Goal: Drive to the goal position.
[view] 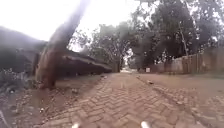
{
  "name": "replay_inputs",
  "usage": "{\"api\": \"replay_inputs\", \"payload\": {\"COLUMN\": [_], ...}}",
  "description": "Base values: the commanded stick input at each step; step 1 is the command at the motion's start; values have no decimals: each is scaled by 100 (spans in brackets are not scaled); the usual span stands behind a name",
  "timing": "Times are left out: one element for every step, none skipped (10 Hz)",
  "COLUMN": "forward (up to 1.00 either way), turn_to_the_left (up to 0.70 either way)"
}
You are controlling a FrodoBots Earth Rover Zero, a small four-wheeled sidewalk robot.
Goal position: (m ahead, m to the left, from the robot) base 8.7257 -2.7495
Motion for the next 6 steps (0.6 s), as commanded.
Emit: {"api": "replay_inputs", "payload": {"forward": [70,70,70,70,70,70], "turn_to_the_left": [-35,-35,-35,-35,-32,-23]}}
